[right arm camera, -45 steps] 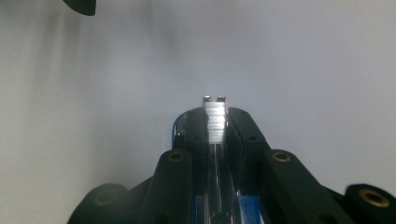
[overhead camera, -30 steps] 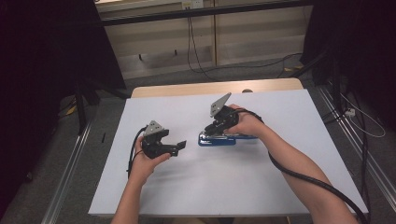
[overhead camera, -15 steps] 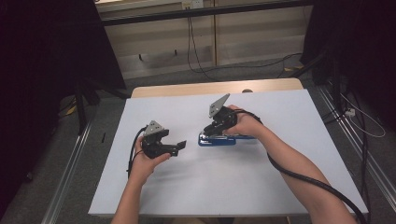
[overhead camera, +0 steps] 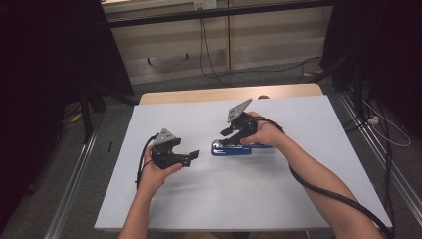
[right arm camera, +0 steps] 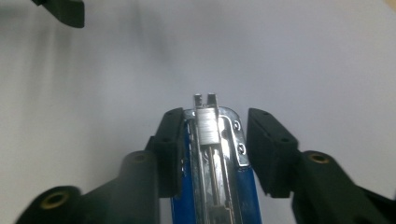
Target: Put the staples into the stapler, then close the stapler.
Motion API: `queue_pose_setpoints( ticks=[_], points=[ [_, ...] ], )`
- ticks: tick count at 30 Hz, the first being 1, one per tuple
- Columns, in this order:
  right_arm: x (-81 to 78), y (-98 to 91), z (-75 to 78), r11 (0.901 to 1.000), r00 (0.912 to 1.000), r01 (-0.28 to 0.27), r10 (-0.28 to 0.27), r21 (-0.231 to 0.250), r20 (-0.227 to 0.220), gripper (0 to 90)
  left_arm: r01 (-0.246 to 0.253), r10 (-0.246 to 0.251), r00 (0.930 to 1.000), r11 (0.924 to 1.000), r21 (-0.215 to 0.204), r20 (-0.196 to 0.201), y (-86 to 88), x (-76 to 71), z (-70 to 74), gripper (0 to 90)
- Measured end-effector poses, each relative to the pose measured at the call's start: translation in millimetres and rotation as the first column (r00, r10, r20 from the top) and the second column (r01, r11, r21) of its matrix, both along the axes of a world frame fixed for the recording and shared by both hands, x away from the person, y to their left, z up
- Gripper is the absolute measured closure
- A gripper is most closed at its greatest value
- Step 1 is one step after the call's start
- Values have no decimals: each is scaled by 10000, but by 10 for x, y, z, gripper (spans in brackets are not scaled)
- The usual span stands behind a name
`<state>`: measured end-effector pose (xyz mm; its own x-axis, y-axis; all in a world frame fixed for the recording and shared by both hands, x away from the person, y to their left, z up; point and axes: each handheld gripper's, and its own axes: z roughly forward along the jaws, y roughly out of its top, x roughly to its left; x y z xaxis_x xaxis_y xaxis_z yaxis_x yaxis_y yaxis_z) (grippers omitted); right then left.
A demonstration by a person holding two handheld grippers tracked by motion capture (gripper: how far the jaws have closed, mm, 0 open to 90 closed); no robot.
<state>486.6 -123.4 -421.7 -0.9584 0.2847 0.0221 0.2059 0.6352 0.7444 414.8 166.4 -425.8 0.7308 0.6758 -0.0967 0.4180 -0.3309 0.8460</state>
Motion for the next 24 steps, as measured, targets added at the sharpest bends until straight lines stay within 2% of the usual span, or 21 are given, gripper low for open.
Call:
queue_pose_setpoints(
  ticks=[4,7,9,12,15,18,20,22,24],
  points=[
    [-76,-93,28,9987,9989,458,-457,213,-40,451,71,-71,10000,10000,-12,-42,-18,4,-7,103],
    [-143,-158,36,9963,9964,841,-840,182,-64,369,119,-119,9999,9999,-7,-42,-35,8,-12,103],
    [-191,-194,41,9961,9961,876,-876,98,-36,361,140,-140,9999,9999,-45,-71,-44,11,-18,103],
    [-251,-250,41,9934,9935,1141,-1141,120,-21,279,133,-134,9999,9999,-74,-109,-50,13,-24,104],
    [-311,-328,38,9871,9871,1599,-1599,8,-62,230,161,-160,9998,9999,35,-82,-44,14,-23,104],
    [-367,-389,37,9828,9828,1845,-1846,-107,-97,202,114,-115,9999,9999,-105,-75,-51,9,-15,104],
    [-417,-438,30,9804,9805,1962,-1963,-158,-62,194,152,-152,9999,9999,61,-35,-60,9,-17,104],
    [-457,-481,24,9760,9763,2163,-2163,-246,38,186,157,-157,9998,9999,3,-154,-83,2,-28,103],
    [-510,-546,21,9680,9684,2495,-2493,-286,103,166,226,-224,9997,9996,139,-89,-92,2,-31,104]
  ],
)
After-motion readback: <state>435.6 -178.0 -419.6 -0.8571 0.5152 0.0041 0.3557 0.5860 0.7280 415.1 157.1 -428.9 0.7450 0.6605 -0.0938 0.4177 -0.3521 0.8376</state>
